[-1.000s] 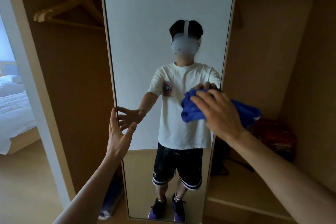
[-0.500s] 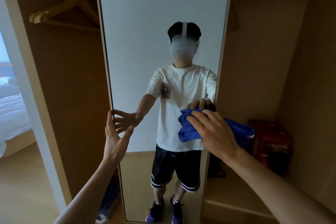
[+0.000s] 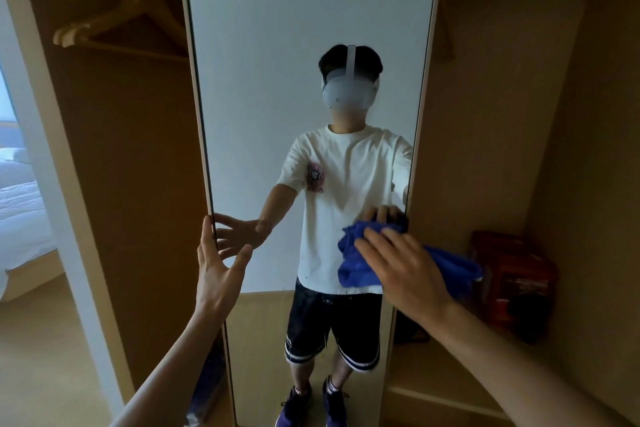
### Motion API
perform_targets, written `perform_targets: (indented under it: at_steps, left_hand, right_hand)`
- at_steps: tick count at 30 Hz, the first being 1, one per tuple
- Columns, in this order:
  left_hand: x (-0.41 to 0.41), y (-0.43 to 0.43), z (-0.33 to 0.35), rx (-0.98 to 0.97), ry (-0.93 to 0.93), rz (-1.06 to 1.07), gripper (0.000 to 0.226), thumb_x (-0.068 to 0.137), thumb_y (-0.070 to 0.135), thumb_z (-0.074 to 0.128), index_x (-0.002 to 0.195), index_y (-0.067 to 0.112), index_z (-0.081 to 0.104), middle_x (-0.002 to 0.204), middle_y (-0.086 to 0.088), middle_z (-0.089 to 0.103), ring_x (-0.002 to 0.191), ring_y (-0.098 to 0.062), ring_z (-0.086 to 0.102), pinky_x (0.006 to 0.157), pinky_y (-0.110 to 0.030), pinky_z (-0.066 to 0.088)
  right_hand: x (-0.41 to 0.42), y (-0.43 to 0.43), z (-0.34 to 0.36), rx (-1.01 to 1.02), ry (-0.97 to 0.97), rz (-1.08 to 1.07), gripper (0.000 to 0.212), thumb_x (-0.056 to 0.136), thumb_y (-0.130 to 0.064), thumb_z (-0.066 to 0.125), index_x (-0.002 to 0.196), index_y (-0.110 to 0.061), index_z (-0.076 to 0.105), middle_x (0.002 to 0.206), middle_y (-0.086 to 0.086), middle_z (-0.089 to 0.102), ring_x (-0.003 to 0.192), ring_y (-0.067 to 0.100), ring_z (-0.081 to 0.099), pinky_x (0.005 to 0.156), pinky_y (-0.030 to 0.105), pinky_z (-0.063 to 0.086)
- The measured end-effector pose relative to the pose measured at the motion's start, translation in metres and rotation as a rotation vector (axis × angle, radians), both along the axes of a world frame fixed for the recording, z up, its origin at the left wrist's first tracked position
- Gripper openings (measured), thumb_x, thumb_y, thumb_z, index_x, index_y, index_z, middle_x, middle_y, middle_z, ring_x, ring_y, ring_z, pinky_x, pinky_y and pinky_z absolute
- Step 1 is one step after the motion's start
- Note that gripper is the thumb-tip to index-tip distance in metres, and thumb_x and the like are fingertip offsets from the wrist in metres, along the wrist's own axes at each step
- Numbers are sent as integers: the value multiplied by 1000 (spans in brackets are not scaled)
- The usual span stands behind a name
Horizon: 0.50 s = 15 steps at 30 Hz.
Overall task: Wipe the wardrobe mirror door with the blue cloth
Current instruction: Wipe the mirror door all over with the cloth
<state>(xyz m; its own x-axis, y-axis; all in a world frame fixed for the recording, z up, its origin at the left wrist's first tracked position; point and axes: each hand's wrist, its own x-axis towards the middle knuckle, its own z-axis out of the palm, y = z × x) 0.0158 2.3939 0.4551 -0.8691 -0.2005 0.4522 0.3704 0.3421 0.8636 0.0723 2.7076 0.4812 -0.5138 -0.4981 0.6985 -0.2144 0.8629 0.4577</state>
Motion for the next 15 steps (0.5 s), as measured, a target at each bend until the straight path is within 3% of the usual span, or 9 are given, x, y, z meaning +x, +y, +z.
perform_targets:
  at_steps: [4, 10, 15]
  left_hand:
    - [1, -1, -2, -14, -2, 0, 107, 72, 75, 51, 160, 47, -1, 172, 2, 5, 153, -35, 24, 111, -67, 38]
    - [2, 0, 0, -31, 8, -8, 105, 72, 77, 51, 160, 49, 0, 172, 1, 5, 153, -37, 25, 110, -68, 38]
    - [2, -3, -2, -37, 1, 4, 106, 70, 81, 50, 159, 52, 0, 171, 0, 8, 151, -38, 29, 108, -69, 40]
  right_hand:
    - [2, 2, 8, 5, -34, 14, 47, 88, -3, 42, 129, -8, 64, 128, 12, 64, 110, 34, 62, 89, 44, 49]
    - [-1, -7, 113, -89, 109, -29, 47, 86, -1, 37, 127, -5, 61, 129, 13, 62, 116, 33, 58, 92, 44, 42]
    - [-9, -10, 127, -114, 150, -60, 47, 83, -3, 53, 130, -8, 59, 131, 10, 60, 120, 33, 56, 94, 43, 40]
